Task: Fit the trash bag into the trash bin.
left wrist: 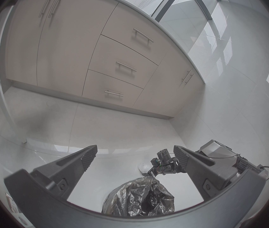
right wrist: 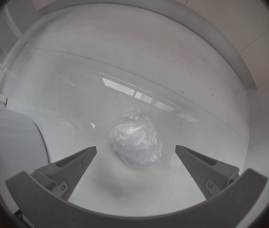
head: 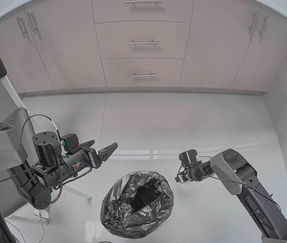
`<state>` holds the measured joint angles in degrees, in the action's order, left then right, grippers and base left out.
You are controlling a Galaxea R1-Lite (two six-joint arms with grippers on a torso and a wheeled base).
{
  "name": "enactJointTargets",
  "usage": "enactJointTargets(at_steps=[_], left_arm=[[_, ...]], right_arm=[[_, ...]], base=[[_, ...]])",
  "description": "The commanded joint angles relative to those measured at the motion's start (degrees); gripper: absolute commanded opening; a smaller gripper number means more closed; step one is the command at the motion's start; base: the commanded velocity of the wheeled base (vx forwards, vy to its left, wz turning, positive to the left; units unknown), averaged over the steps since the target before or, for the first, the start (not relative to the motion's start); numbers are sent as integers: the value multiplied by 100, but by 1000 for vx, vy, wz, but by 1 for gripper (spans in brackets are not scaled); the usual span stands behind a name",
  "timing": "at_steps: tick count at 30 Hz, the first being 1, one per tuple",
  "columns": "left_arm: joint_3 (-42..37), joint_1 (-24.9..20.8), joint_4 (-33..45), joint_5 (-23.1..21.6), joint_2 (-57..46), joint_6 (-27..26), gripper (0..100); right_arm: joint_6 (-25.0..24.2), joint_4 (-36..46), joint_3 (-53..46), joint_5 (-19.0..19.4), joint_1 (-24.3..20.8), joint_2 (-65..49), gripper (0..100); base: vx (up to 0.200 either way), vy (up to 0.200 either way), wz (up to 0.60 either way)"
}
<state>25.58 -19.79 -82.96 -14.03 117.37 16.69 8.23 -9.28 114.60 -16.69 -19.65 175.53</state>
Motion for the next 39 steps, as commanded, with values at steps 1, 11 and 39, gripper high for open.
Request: enactJointTargets(at_steps=[1,11,39], left_arm=[[-9,1,-54,-3,14,10,100],[-61,-43,-441,6,225,19,100],[-44,-34,-441,6,251,63,100]], right_arm=[[3,-4,-1,-1,-4,7,100],[-5,-13,-1,-1,-4,16,100],[3,-13,-1,-80,-153,208,0]], base=[[0,0,0],[0,0,0],[0,0,0]])
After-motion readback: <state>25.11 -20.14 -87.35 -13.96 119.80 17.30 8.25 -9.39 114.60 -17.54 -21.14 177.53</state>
